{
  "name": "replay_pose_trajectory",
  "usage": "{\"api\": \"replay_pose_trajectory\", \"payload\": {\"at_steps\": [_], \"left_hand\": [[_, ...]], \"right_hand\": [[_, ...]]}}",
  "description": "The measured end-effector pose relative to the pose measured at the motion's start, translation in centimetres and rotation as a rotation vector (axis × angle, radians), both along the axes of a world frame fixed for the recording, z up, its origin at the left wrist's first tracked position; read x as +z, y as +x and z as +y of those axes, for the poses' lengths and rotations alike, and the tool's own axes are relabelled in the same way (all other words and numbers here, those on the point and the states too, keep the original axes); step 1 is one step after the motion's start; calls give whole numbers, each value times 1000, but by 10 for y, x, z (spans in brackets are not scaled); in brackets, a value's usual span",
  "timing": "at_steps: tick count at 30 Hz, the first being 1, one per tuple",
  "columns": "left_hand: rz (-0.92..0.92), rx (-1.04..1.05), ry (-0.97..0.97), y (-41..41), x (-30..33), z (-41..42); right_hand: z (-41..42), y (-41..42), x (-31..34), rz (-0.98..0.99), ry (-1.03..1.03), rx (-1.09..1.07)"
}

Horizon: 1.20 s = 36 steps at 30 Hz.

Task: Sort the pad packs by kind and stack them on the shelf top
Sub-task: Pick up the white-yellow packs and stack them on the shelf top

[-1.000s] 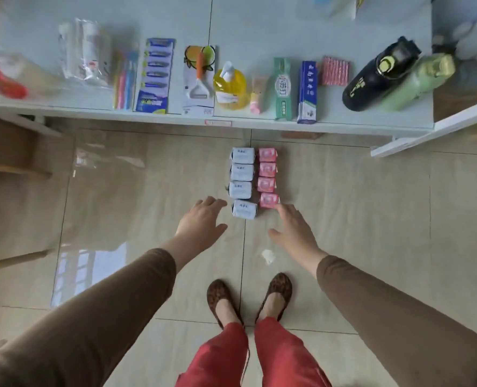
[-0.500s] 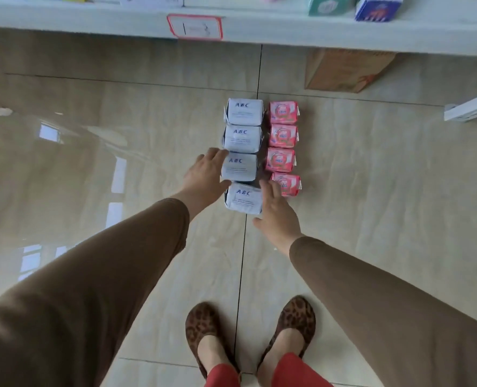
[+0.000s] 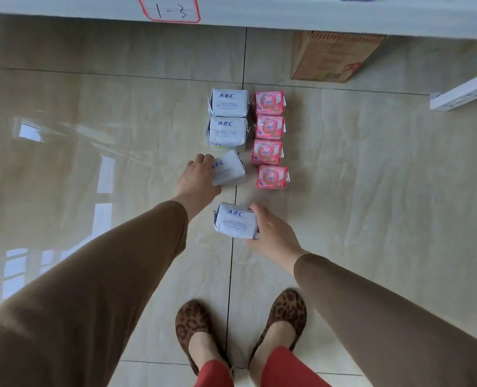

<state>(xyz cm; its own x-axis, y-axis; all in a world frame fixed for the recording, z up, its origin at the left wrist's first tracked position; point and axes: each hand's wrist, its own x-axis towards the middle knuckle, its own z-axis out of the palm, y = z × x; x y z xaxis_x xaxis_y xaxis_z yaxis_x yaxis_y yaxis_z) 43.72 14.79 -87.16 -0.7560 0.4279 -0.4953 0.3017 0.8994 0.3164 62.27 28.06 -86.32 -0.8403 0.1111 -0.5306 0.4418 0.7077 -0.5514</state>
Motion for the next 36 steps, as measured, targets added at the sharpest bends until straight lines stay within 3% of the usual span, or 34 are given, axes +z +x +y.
{"api": "replay_pose_trajectory", "payload": {"at_steps": [6,12,18,22,27,36], "left_hand": [[-56,51,116,19,135,-37],[-43,69,237,-4,363,-56],[81,36,382,-47,592,-54],[179,-27,467,-79,705,-43],[263,-122,527,-127,787,-3],[393,-182,426,-253,856,128]], "right_hand": [[29,29,136,-118,-257,-344],[50,-1,353,65,-375,-571],[81,-51,576,285,-427,-524],[103,-87,692,442,-419,-478],[146,-135,766,584,-478,-463],[268,-251,798,660,-537,-463]]}}
